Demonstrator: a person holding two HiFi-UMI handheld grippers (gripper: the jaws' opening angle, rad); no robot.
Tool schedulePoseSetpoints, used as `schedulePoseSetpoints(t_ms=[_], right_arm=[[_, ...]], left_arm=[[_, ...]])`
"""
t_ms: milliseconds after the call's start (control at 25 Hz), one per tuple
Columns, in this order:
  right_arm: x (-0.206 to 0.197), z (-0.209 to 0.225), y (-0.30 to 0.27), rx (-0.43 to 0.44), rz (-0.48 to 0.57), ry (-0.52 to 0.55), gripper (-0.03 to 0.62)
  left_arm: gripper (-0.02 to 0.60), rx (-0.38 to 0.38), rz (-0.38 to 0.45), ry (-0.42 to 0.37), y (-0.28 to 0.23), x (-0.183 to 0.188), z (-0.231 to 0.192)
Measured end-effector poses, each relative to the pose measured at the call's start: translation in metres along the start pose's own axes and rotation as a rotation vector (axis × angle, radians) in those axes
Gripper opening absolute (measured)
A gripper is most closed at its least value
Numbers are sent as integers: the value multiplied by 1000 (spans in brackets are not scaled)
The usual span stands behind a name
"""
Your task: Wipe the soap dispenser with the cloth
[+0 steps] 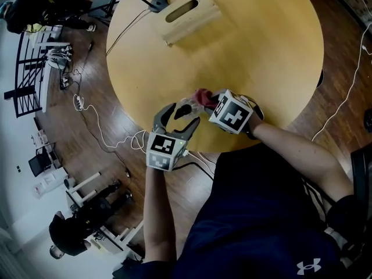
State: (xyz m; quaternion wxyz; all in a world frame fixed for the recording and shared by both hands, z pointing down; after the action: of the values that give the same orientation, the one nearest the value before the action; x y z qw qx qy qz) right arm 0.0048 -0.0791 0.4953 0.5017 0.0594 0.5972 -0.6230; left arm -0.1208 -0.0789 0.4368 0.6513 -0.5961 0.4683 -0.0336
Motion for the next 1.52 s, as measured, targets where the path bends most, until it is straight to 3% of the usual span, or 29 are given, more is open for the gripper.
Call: schedulePoseSetpoints(t_ms=[40,80,160,280,520,640,720,880,960,1160,1320,1520], right_arm=[[-8,0,-6,9,-28,-16,77],[-16,0,-12,20,-53,-33,77],[-32,-1,-22,39,-85,-69,77],[-38,-5,-21,48,-67,-103,77],[1,-12,18,23,65,-67,77],[-4,-5,7,12,29,-29,77],[-17,1,-10,11,-28,-45,77],[-34,5,-27,30,-90,-96,77],[-32,2,-17,22,-79,-86,77],[-3,-9,16,-14,56,-44,74],[-19,1,-13,-24,-21,-78,75],[-48,1,-28,5,-68,-158,75]], left_arm=[[353,26,37,117,3,2,4],[353,67,50,181,3,3,9],[353,149,41,191,-4,2,15],[313,193,12,85,-14,-2,7],[311,-36,-44,-288,-15,-7,2],[313,-88,-101,-383,-14,-6,1],[321,-72,-106,-332,-15,-5,-1],[360,4,-8,-13,-1,6,3],[360,62,26,84,0,2,9],[360,184,29,75,-19,-11,17],[350,257,43,95,-31,-16,15],[360,269,60,112,-42,-18,15]])
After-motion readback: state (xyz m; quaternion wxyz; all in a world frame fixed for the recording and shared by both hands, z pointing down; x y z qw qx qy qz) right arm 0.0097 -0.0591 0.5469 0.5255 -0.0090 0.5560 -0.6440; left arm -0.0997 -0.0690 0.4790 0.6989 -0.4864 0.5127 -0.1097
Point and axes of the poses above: the fingertips, and each gripper's own axes: y backward along the fingers, z to its right, x out of its top, the point moved 8 cm from there along y, backward along the fingers, and after that the axes turned 11 degrees about y, right-handed, at the moved point
